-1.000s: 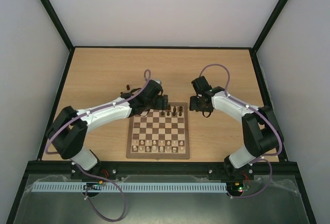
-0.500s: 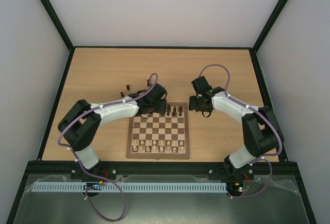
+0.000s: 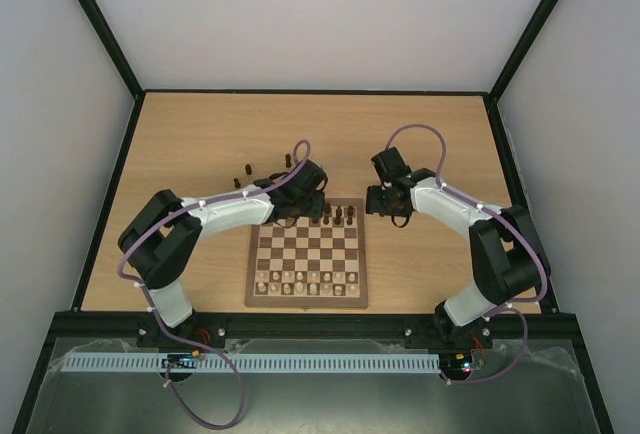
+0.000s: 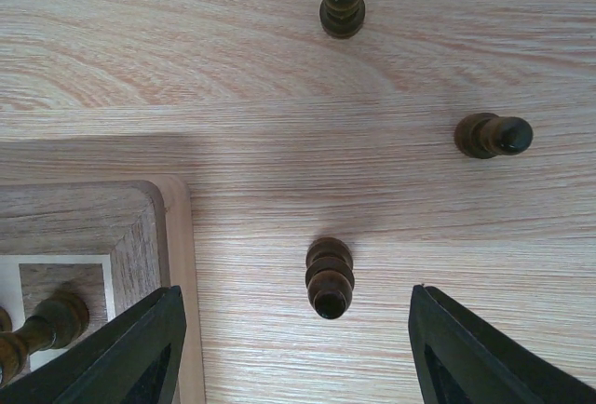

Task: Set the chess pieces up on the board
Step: Adjust the chess piece on the chessboard.

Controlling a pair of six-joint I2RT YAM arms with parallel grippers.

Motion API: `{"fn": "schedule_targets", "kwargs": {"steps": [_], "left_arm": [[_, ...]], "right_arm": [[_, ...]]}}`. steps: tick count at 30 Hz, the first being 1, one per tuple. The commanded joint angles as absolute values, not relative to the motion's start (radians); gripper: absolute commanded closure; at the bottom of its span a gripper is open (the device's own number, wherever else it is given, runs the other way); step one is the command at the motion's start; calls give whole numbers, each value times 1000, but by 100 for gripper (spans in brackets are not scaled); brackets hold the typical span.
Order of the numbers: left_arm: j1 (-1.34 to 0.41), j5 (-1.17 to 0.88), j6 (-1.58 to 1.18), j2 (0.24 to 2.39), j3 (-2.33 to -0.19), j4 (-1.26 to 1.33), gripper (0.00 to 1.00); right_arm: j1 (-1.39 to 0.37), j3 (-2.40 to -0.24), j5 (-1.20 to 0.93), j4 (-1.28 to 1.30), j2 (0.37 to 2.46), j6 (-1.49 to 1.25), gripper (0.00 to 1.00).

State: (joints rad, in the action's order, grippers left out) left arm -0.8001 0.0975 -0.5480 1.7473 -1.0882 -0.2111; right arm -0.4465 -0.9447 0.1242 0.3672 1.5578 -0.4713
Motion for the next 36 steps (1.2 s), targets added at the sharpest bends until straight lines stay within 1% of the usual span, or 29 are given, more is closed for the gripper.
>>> {"fn": "schedule_targets", "kwargs": {"steps": [1, 5, 10, 36], "left_arm": [[-808, 107, -540, 1766, -1118, -221, 79], [-811, 112, -541, 1767, -1120, -224, 86], [-813, 113, -542, 1764, -1121, -226, 89], [-823, 133, -541, 1736, -1129, -248, 90]], "right_arm": [[-449, -931, 122, 382, 1550, -465, 33], [-450, -932, 120, 382, 1549, -465, 33], [-449, -932, 118, 381, 1550, -465, 33], [-450, -932, 107, 377, 1546, -462, 33]]}}
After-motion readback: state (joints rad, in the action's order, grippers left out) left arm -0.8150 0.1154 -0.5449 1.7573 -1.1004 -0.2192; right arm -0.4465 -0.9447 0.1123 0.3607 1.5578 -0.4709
